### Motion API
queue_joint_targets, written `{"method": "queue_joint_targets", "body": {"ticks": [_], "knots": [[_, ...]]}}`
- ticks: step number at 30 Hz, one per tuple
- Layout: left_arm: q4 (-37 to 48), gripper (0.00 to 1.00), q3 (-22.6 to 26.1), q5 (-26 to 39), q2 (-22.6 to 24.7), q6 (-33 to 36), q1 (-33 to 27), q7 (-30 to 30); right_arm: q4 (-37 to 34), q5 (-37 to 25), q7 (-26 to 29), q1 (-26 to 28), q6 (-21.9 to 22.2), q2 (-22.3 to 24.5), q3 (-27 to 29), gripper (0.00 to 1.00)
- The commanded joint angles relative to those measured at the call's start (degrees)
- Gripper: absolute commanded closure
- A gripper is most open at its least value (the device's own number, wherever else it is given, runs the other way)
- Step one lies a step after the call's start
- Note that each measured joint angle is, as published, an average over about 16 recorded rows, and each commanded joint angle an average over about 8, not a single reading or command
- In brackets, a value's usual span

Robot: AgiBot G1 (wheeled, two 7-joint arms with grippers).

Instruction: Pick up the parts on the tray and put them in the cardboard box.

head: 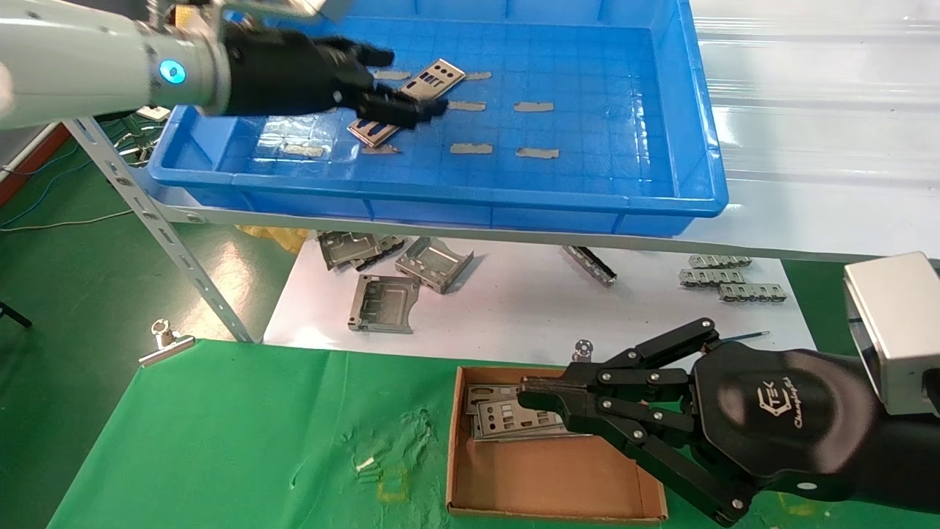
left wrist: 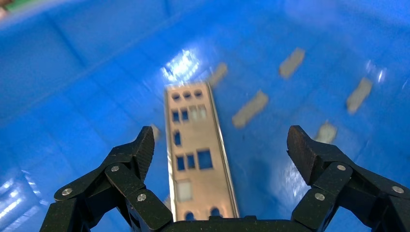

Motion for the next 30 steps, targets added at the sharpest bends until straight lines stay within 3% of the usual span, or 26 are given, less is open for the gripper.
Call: {"method": "queue_joint_targets", "body": {"ticks": [1, 3, 4, 9, 11, 17, 18, 30], "knots": [[2.51, 0.0, 0.86, 1.36, 1.59, -0.95, -1.18, 0.78, 0.0, 0.0, 0.0, 0.0, 0.0, 0.0, 0.0, 0.32], [3.99, 0.0, 1.34, 2.03, 2.42, -1.22, -1.9, 1.09, 0.0, 0.0, 0.0, 0.0, 0.0, 0.0, 0.0, 0.07], [4.57, 0.0, 1.52, 2.27, 2.77, -1.41, -2.16, 1.21, 0.0, 0.0, 0.0, 0.0, 0.0, 0.0, -0.01, 0.0], [6.11, 0.0, 2.04, 2.79, 3.9, -2.08, -2.57, 1.88, 0.0, 0.01, -0.01, 0.0, 0.0, 0.0, -0.01, 0.0], [6.18, 0.18, 2.12, 2.74, 4.11, -2.34, -2.36, 2.1, 0.0, 0.01, -0.01, 0.0, 0.01, 0.0, -0.01, 0.0], [5.8, 0.93, 2.48, 2.6, 4.37, -3.49, -1.69, 2.17, 0.0, 0.01, -0.01, 0.0, 0.01, 0.01, -0.02, 0.0], [5.69, 0.98, 2.56, 2.58, 4.38, -3.65, -1.62, 2.15, 0.0, 0.01, -0.01, 0.01, 0.01, 0.01, -0.02, 0.0], [4.76, 1.0, 3.49, 2.08, 4.46, -5.1, -0.89, 1.56, 0.0, 0.02, -0.02, 0.01, 0.01, 0.01, -0.03, 0.0]]}}
